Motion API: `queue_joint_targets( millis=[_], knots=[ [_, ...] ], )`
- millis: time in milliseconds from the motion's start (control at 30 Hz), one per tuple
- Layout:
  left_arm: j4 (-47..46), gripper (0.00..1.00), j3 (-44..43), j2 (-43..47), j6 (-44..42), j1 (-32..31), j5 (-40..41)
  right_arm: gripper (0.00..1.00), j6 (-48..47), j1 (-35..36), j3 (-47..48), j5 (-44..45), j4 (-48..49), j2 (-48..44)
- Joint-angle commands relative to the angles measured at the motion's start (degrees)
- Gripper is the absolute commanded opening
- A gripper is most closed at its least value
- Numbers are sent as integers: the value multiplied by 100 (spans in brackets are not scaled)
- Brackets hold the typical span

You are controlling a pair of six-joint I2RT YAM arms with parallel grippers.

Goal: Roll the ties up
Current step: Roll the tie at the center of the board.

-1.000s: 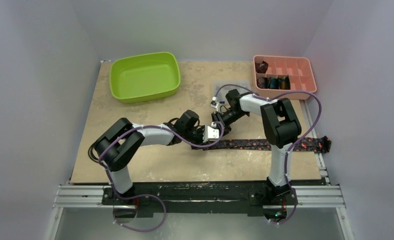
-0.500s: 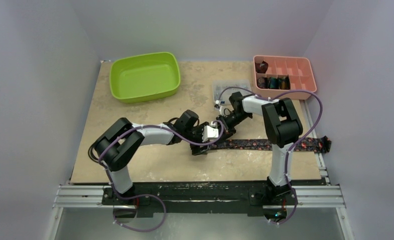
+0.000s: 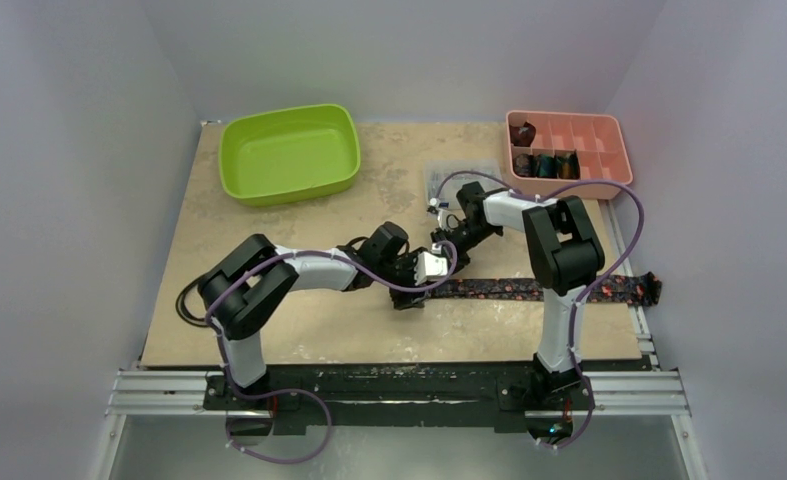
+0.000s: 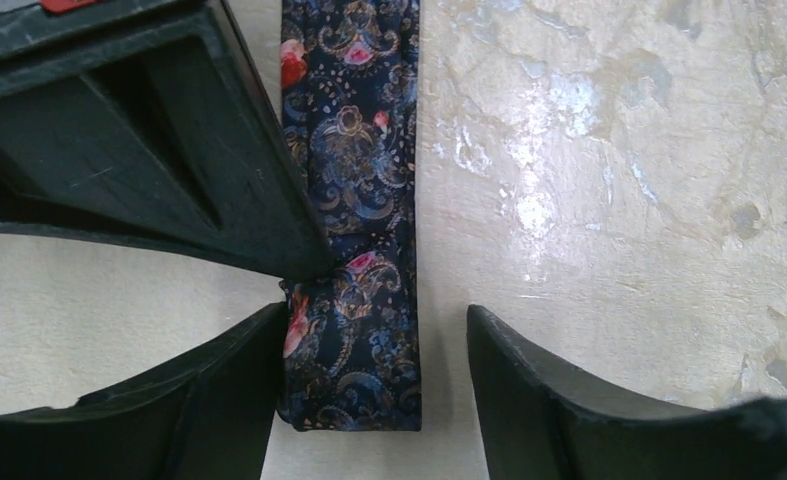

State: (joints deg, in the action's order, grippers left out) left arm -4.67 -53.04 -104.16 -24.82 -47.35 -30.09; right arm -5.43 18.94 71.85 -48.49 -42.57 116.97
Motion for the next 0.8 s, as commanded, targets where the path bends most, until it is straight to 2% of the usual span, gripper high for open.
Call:
queue_joint_targets(
  millis=[0,100,200,267,333,467,633,767],
  knots=[
    [-87,60,-174,-157,141,-56,145,0,83,-14,55,-40,178,-188],
    [19,52,-135,-213,48,-79,302,0,49,-13,66,-123,135,-242],
    [75,39,-75,-214,-16,-72,432,1,-1,-13,99,-139,0,-261],
    [54,35,-23,-206,-51,-72,464,19,3,-41,82,-209,-87,-290],
    [73,34,-2,-201,-78,-73,478,27,5,-109,47,-369,-189,-327],
    [105,33,27,-214,-80,-74,521,31,-18,-199,-24,-782,-424,-409],
    [115,34,29,-210,-76,-81,561,44,-36,-192,-98,-1152,-498,-334],
    [125,35,19,-200,-54,-81,577,46,-75,-181,-140,-1009,-522,-154]
  ],
)
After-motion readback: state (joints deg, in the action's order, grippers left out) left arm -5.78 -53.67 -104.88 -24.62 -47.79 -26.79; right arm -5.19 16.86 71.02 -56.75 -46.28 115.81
